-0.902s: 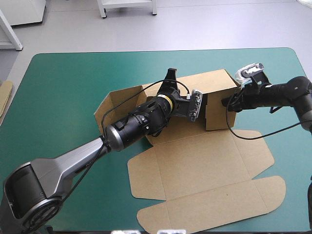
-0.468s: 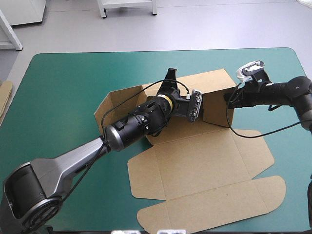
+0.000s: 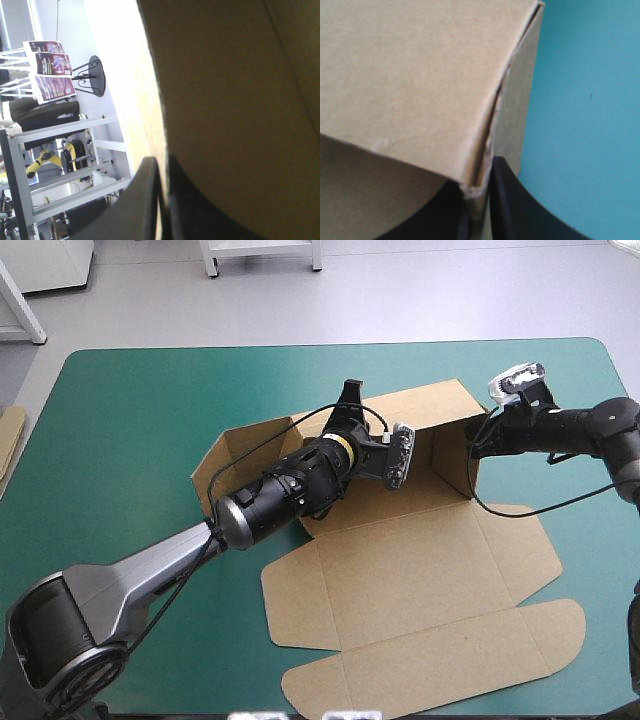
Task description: Fold the box
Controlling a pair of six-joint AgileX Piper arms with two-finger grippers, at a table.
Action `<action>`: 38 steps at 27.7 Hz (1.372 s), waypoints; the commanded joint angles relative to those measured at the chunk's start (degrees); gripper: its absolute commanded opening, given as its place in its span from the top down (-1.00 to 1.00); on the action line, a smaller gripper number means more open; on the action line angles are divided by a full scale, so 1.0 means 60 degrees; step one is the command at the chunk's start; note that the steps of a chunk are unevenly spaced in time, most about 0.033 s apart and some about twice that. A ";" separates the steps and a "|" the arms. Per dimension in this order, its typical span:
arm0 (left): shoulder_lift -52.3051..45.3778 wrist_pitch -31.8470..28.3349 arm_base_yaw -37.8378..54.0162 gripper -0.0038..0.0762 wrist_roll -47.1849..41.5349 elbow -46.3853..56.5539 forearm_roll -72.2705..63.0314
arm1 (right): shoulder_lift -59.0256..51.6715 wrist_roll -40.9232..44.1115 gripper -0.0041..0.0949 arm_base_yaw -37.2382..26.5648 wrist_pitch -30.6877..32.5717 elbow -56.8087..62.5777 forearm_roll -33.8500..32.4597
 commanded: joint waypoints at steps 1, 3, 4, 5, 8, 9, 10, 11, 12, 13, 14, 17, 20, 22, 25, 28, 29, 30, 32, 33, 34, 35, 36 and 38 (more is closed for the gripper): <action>-0.0354 -0.0950 -0.0162 0.92 -0.0001 -0.0223 -0.0235 | -0.0283 -0.0320 0.95 0.0154 0.0835 -0.0213 0.0979; -0.0354 -0.0934 -0.0162 0.91 -0.0001 -0.0223 -0.0235 | -0.0283 -0.0320 0.95 0.0154 0.0851 -0.0213 0.0919; -0.0354 -0.0934 -0.0162 0.86 -0.0001 -0.0223 -0.0235 | -0.0283 -0.0274 0.95 0.0154 0.0851 -0.0213 0.0922; -0.0375 -0.0934 -0.0162 0.80 -0.0024 -0.0223 -0.0262 | -0.0283 -0.0176 0.95 0.0154 0.0851 -0.0213 0.0899; -0.0480 -0.0934 -0.0176 0.40 -0.0456 -0.0223 -0.0319 | -0.0283 0.0002 0.95 0.0154 0.0851 -0.0213 0.0857; -0.0498 -0.0934 -0.0201 0.27 -0.0544 -0.0223 -0.0302 | -0.0283 0.0006 0.95 0.0154 0.0851 -0.0213 0.0857; -0.0560 -0.0912 -0.0270 0.10 -0.0639 -0.0223 -0.0302 | -0.0283 0.0006 0.95 0.0154 0.0834 -0.0213 0.0857; -0.0634 -0.0912 -0.0329 0.00 -0.0662 -0.0223 -0.0321 | -0.0283 0.0006 0.95 0.0154 0.0834 -0.0213 0.0857; -0.0652 -0.0931 -0.0433 -0.07 -0.0729 -0.0223 -0.0321 | -0.0283 0.0006 0.95 0.0154 0.0811 -0.0213 0.0836; -0.0758 -0.0931 -0.0553 -0.14 -0.0825 -0.0223 -0.0342 | -0.0283 0.0006 0.95 0.0154 0.0748 -0.0213 0.0816; -0.0802 -0.0931 -0.0682 -0.16 -0.0830 -0.0223 -0.0342 | -0.0283 0.0045 0.95 0.0154 0.0712 -0.0213 0.0787; -0.1053 -0.0853 -0.1077 -0.16 -0.0830 -0.0223 -0.0852 | -0.0283 0.0390 0.95 0.0154 0.0565 -0.0213 0.0521; -0.1323 -0.0832 -0.1320 -0.15 -0.0830 -0.0223 -0.1934 | -0.0283 0.0748 0.95 0.0154 0.0449 -0.0213 0.0212; -0.1573 -0.0852 -0.1346 -0.15 -0.0830 -0.0241 -0.2890 | -0.0283 0.0780 0.95 0.0154 0.0411 -0.0213 0.0098; -0.1950 -0.0915 -0.1206 -0.15 -0.1045 -0.0421 -0.3878 | -0.0301 0.0825 0.95 0.0154 0.0315 -0.0213 0.0101; -0.2240 -0.1032 -0.0580 -0.15 -0.2179 -0.0715 -0.4112 | -0.0301 0.1076 0.95 0.0154 0.0137 -0.0213 0.0122; -0.2309 -0.1006 -0.0211 -0.15 -0.2542 -0.0829 -0.4113 | -0.0301 0.1097 0.95 0.0154 0.0121 -0.0213 0.0123; -0.2363 -0.0943 0.0119 -0.15 -0.2837 -0.0917 -0.4113 | -0.0301 0.1106 0.95 0.0154 0.0121 -0.0213 0.0123; -0.2524 -0.0552 0.1405 -0.15 -0.3514 -0.1186 -0.4203 | -0.0301 0.1106 0.95 0.0154 0.0141 -0.0213 0.0083; -0.2606 -0.0423 0.1882 -0.15 -0.3670 -0.1213 -0.4285 | -0.0301 0.1106 0.95 0.0154 0.0164 -0.0213 0.0083; -0.2660 -0.0308 0.2381 -0.15 -0.3849 -0.1227 -0.4381 | -0.0301 0.1106 0.95 0.0154 0.0164 -0.0213 0.0083; -0.2743 -0.0213 0.2899 -0.15 -0.3897 -0.1227 -0.4638 | -0.0301 0.1106 0.95 0.0154 0.0164 -0.0213 0.0083; -0.2828 0.0072 0.3970 -0.15 -0.3897 -0.1235 -0.5358 | -0.0301 0.1106 0.95 0.0154 0.0164 -0.0213 0.0083; -0.2871 0.0675 0.5498 -0.15 -0.3897 -0.1235 -0.6529 | -0.0301 0.1205 0.95 0.0154 0.0164 -0.0230 0.0083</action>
